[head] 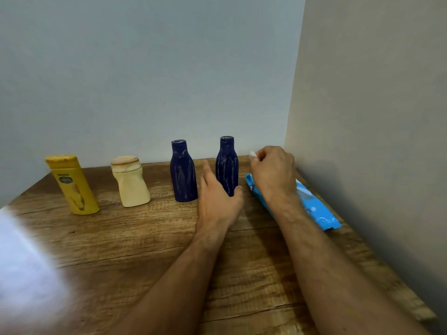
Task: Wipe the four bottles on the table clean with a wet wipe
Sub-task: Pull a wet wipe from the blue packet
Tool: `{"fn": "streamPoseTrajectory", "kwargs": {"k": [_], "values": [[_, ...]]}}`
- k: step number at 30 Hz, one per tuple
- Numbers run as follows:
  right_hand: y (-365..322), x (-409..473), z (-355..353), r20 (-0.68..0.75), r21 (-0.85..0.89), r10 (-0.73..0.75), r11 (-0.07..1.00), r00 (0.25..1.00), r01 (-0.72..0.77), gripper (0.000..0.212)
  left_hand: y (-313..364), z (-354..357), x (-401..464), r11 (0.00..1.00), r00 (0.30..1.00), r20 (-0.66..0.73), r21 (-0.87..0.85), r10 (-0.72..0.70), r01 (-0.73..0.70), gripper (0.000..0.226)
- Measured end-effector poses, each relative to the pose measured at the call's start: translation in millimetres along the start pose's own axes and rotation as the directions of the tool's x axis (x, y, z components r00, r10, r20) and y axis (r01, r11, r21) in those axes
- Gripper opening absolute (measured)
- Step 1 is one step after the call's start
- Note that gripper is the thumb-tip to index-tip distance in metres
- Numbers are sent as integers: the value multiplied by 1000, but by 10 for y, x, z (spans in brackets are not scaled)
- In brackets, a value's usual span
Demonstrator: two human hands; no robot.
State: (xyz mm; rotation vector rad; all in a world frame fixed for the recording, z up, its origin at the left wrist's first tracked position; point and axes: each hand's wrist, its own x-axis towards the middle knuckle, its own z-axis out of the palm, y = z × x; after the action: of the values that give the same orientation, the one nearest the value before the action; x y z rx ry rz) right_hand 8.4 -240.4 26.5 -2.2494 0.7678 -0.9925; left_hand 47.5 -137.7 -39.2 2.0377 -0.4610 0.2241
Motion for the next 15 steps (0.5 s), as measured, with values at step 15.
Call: {"fn": "streamPoseTrajectory", "kwargs": {"k": [15], "values": [[29,-125,192,172,202,41,976,984,-76,18,-57,-45,47,937,994,76,-346,83,-52,53]]}}
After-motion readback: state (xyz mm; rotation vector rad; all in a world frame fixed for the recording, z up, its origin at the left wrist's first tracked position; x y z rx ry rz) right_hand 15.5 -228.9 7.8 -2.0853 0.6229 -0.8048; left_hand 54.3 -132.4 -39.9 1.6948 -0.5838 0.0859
